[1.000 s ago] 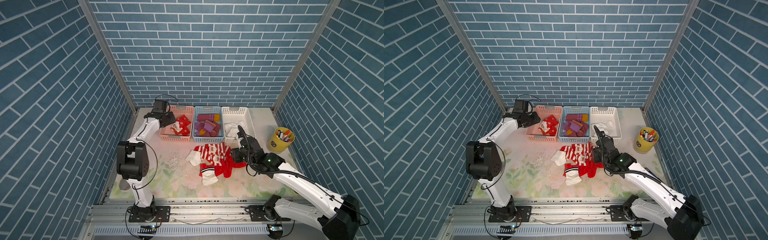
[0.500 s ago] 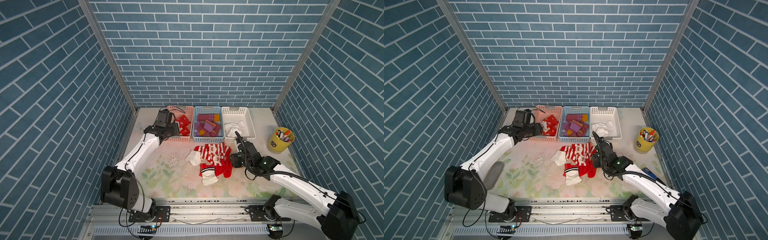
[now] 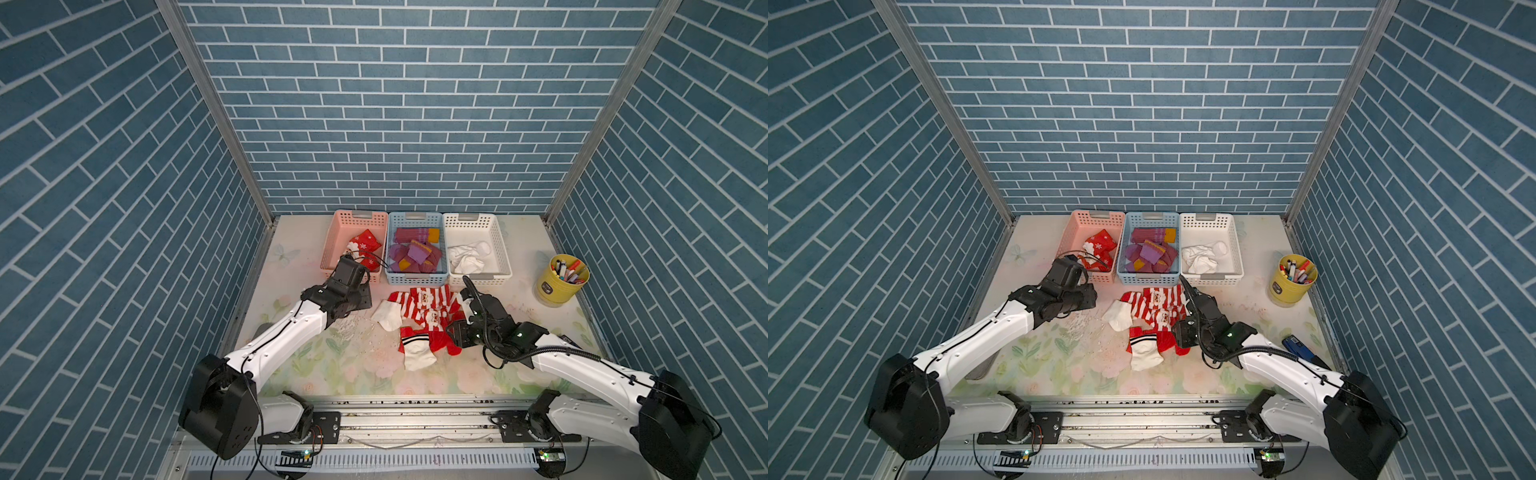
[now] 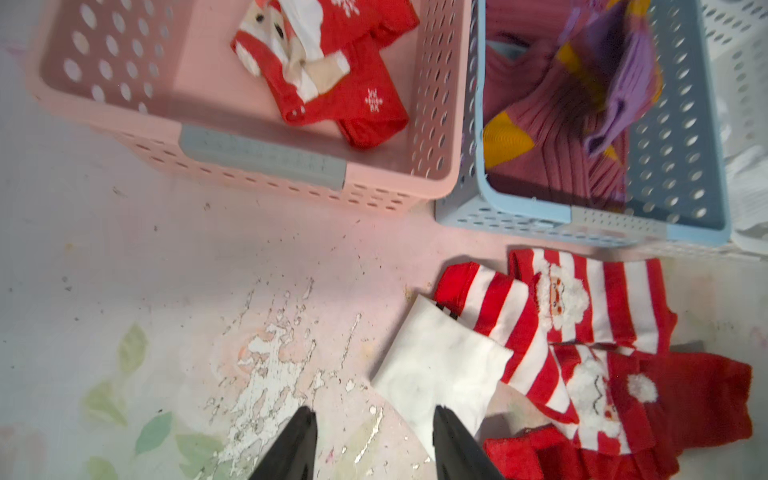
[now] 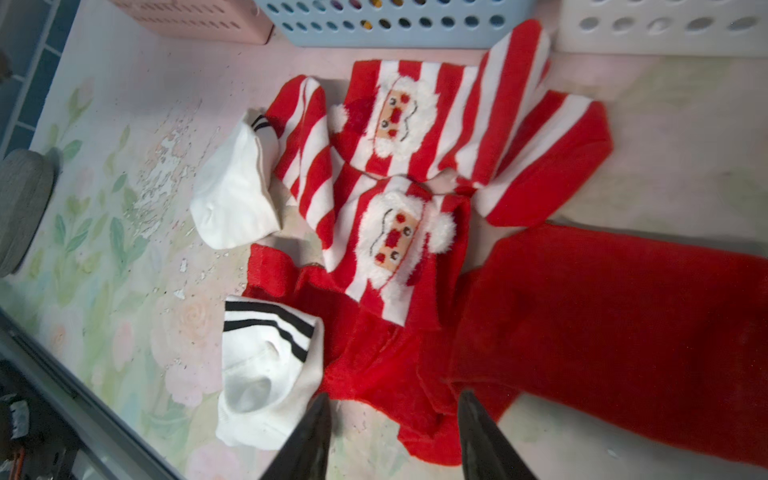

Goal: Sort the socks into the basket by color
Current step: Pick up the sock at the center of the board.

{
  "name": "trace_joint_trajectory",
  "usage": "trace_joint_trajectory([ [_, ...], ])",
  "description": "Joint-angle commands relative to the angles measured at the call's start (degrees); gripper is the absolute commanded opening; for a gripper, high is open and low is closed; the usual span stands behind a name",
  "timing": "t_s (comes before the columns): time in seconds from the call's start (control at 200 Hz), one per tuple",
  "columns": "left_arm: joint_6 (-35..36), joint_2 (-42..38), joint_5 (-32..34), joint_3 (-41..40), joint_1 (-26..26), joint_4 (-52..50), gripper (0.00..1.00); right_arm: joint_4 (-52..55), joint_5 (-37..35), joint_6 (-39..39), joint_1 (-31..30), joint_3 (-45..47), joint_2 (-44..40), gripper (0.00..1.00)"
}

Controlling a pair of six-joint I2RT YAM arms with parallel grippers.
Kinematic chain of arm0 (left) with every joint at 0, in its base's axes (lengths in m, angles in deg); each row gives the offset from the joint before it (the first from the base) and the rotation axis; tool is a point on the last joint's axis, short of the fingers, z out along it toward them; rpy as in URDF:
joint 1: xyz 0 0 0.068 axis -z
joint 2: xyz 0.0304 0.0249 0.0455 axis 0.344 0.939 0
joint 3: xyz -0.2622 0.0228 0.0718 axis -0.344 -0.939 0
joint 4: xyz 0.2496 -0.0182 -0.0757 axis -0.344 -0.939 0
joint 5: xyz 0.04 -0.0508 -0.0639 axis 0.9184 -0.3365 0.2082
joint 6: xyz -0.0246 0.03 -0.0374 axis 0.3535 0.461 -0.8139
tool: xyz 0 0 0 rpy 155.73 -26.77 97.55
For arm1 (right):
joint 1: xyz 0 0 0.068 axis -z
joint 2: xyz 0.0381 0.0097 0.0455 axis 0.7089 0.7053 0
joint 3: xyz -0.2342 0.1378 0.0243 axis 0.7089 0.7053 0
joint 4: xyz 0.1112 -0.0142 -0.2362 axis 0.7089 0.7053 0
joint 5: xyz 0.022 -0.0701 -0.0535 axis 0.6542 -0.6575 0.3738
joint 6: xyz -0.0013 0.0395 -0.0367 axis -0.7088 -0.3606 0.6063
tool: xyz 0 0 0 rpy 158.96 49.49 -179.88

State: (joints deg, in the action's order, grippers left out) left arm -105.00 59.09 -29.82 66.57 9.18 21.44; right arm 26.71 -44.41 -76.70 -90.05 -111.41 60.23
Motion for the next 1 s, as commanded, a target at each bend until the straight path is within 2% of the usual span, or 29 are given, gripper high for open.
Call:
trace_joint_trajectory([
  [0.0, -2.6, 1.5, 1.2, -1.5, 1.5, 2.1, 0.51, -5.2, 3.6, -3.6, -1.5, 0.2, 3.0, 0.49],
  [0.21, -1.9, 3.2, 1.8, 0.0, 2.1, 1.2, 0.51, -8.5, 3.2, -3.9, -5.6, -1.8, 10.2, 0.46],
  [0.575, -1.8, 2.1, 2.0, -0.3, 2.4, -0.1, 0.50, -10.1, 3.5, -4.0, -8.8, -6.9, 20.1, 0.40],
  [0.67, -1.8, 2.1, 2.0, -0.4, 2.3, -0.3, 0.50, -10.1, 3.6, -3.9, -9.2, -7.8, 21.5, 0.33],
  [0.765, -1.7, 1.7, 2.0, -0.6, 2.4, -0.4, 0.50, -9.5, 3.4, -3.8, -9.4, -8.5, 21.6, 0.19],
  [0.945, -1.8, 0.9, 2.1, -0.9, 2.3, -0.5, 0.50, -8.8, 2.7, -3.5, -9.7, -8.3, 20.1, 0.00],
  [0.995, -1.8, 0.9, 2.1, -1.1, 2.4, -0.5, 0.50, -8.3, 2.5, -3.2, -9.6, -8.4, 19.6, 0.00],
])
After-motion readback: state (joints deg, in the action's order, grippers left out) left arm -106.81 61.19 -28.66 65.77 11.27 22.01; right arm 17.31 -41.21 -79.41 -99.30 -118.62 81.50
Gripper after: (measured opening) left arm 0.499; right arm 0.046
